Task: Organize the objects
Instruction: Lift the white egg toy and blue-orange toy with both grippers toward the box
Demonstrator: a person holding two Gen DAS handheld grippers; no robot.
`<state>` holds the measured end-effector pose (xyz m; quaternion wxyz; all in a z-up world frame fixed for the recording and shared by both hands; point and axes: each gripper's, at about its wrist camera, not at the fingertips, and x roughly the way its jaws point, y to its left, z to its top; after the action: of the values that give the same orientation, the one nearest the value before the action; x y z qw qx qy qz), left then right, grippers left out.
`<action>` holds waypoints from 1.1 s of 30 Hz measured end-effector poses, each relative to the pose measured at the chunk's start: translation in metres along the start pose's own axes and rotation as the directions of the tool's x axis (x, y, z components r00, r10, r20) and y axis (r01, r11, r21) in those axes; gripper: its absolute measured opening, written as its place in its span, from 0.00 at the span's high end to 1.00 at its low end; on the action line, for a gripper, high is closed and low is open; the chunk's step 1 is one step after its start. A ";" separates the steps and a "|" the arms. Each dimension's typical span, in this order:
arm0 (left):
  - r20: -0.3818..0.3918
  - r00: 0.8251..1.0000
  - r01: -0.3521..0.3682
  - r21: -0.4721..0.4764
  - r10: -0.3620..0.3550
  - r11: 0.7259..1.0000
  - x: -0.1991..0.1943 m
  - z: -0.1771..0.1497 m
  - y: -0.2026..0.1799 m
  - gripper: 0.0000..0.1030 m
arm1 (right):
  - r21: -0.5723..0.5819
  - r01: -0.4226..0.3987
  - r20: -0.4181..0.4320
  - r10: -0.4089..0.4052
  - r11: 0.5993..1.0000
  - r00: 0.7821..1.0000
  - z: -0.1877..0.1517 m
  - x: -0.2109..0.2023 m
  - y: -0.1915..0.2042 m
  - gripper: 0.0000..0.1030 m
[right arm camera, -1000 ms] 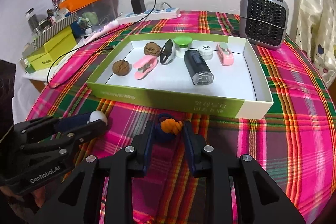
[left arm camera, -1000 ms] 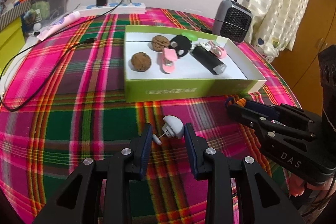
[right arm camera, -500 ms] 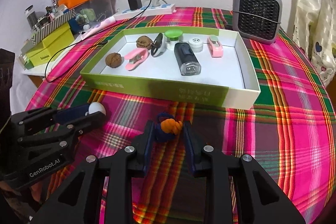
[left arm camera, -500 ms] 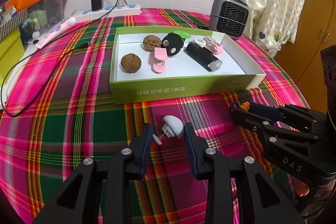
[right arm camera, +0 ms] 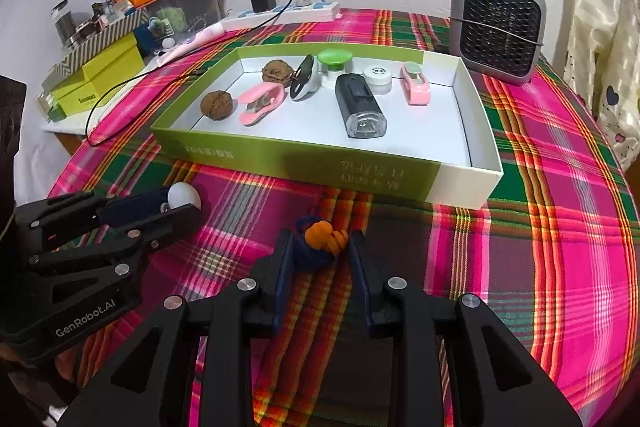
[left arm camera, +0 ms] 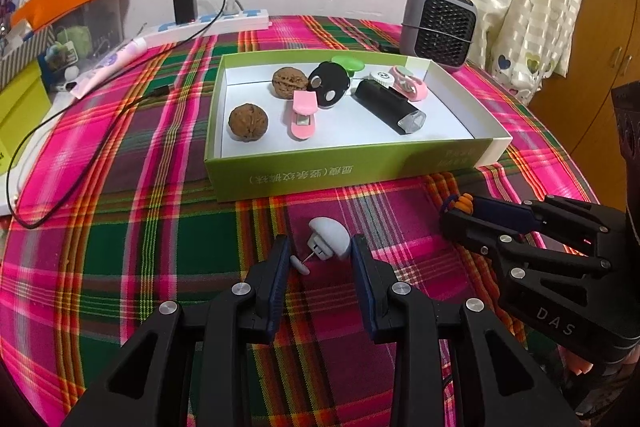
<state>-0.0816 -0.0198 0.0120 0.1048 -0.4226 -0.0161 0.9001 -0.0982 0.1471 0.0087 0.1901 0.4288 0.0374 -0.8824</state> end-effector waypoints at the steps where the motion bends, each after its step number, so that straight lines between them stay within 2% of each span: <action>1: 0.000 1.000 0.000 0.000 0.000 1.000 0.001 0.000 -0.001 0.72 | 0.000 -0.003 0.000 0.003 1.000 1.000 0.000 0.000 -0.001 0.72; 16: 0.061 0.998 0.033 0.023 -0.034 0.999 -0.014 0.018 -0.011 0.76 | 0.010 -0.029 0.060 0.028 1.000 0.998 0.011 -0.017 -0.008 0.72; 18: 0.062 0.997 0.035 0.023 -0.036 0.999 -0.014 0.020 -0.012 0.81 | 0.011 -0.028 0.069 0.027 1.000 0.997 0.013 -0.020 -0.010 0.72; 21: 0.062 0.997 0.042 0.023 -0.043 0.999 -0.014 0.020 -0.013 0.81 | 0.016 -0.027 0.078 0.026 0.999 0.997 0.015 -0.022 -0.013 0.72; 29: 0.042 0.995 0.085 0.015 -0.086 0.996 -0.011 0.015 -0.009 0.81 | 0.027 -0.032 0.090 0.029 0.999 0.996 0.014 -0.025 -0.019 0.72; 31: 0.035 0.995 0.095 0.016 -0.096 0.995 -0.008 0.013 -0.009 0.80 | 0.027 -0.035 0.086 0.032 0.999 0.996 0.013 -0.024 -0.021 0.72; 33: 0.020 0.996 0.089 0.018 -0.089 0.996 -0.004 0.012 -0.010 0.74 | 0.029 -0.035 0.084 0.033 0.999 0.996 0.013 -0.023 -0.022 0.72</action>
<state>-0.0869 -0.0097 0.0242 0.1481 -0.4110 -0.0284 0.8991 -0.1023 0.1715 0.0325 0.1999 0.3951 0.0086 -0.8966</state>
